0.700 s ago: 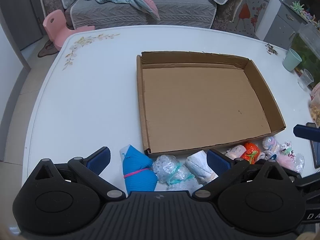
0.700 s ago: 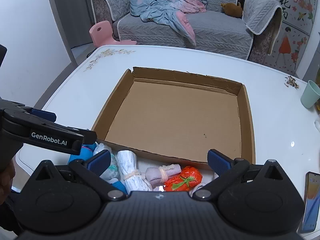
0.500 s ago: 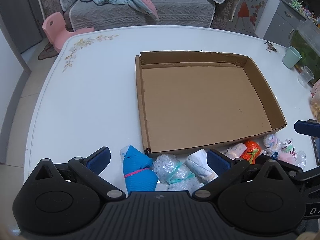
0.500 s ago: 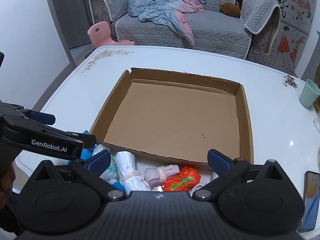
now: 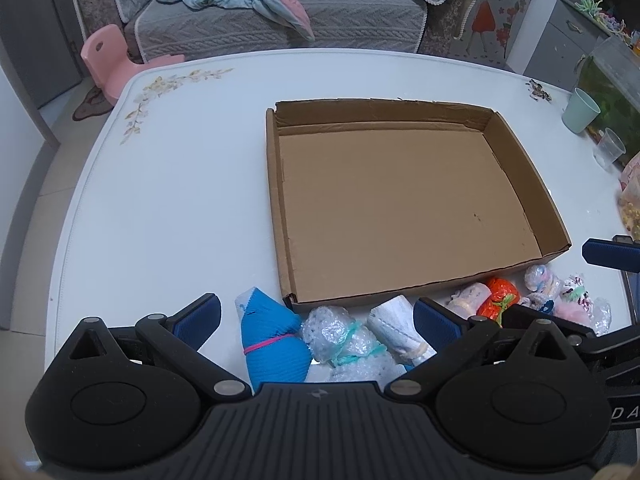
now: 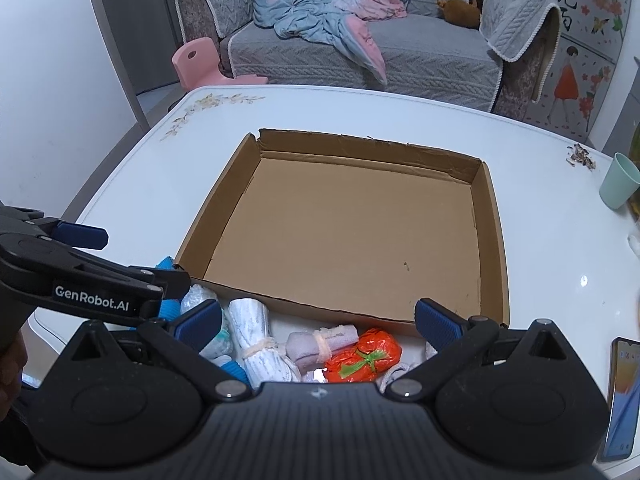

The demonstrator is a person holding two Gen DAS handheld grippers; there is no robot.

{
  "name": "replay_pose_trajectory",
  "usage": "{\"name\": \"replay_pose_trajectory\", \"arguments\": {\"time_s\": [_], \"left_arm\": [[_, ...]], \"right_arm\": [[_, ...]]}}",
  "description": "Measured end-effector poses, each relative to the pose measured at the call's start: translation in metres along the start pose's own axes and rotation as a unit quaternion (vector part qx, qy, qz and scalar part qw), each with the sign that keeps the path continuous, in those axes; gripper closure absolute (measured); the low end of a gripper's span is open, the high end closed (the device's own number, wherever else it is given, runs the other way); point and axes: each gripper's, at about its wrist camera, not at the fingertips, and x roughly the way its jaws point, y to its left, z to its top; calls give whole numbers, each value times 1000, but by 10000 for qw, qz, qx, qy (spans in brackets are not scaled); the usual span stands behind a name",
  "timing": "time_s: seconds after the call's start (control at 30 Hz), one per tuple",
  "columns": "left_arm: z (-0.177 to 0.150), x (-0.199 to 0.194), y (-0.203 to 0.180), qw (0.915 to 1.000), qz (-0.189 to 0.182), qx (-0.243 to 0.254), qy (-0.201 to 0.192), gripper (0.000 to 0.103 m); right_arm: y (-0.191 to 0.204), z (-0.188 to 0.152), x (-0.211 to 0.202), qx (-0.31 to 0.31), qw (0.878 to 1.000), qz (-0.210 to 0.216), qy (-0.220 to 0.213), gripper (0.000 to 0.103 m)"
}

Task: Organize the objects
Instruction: 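Move both grippers toward the rolled socks beside the cardboard box, then grasp the blue sock with the left gripper while the right grasps the white sock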

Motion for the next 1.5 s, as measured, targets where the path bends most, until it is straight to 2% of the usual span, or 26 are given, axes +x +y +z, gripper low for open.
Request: {"name": "replay_pose_trajectory", "arguments": {"time_s": [0.77,0.9,1.03,1.1,1.2,1.4,1.47,1.5], "left_arm": [[-2,2,2,10000,19,-53,30,0],[-10,11,13,9997,106,-141,191,0],[-26,34,31,9966,394,-306,659,0],[-33,43,42,9941,443,-490,860,0],[-38,56,48,9918,533,-587,1005,0],[-38,73,42,9928,520,-336,1028,0],[-40,77,43,9929,552,-293,1012,0],[-40,78,44,9924,596,-289,1033,0]], "right_arm": [[-8,0,8,262,9995,-65,135,0],[-6,0,11,155,9998,-28,145,0],[-3,-2,18,-119,9998,78,122,1],[0,-4,26,-269,9994,147,167,4],[7,-5,35,-474,9981,296,244,13],[22,-7,48,-835,9941,568,398,31],[26,-7,53,-935,9924,646,478,44],[27,-7,56,-967,9916,676,525,46]]}}
